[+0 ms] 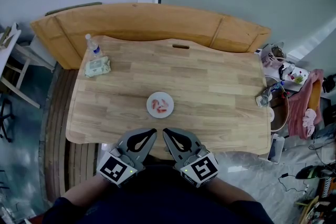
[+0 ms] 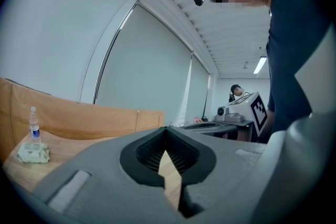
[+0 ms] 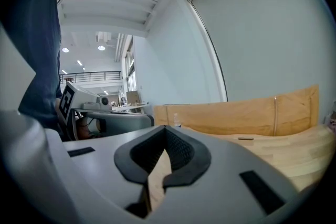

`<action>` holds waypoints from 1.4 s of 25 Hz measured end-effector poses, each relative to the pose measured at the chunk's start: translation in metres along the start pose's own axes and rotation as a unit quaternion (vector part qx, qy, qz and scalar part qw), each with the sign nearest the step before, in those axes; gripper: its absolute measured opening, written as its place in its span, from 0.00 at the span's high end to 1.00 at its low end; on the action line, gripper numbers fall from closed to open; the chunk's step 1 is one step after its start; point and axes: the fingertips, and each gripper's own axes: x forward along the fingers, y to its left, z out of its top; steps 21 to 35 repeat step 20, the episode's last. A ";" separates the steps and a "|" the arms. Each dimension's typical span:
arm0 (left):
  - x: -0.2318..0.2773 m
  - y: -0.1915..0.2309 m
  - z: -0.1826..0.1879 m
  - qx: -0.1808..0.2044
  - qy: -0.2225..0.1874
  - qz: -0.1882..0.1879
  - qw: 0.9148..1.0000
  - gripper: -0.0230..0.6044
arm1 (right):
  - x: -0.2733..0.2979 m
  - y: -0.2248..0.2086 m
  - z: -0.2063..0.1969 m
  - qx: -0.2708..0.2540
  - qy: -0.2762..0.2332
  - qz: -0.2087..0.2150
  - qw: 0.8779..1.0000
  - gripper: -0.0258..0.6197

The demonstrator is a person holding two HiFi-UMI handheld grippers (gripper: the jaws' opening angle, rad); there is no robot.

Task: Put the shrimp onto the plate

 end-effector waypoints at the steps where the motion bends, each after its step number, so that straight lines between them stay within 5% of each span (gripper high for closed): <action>1: 0.000 0.000 0.000 0.000 0.000 0.000 1.000 0.96 | 0.000 0.000 -0.001 0.000 0.002 0.000 1.000 0.95; 35: -0.001 0.004 0.003 0.000 0.002 0.002 1.000 0.96 | 0.006 0.002 0.002 0.003 0.002 0.008 1.000 0.95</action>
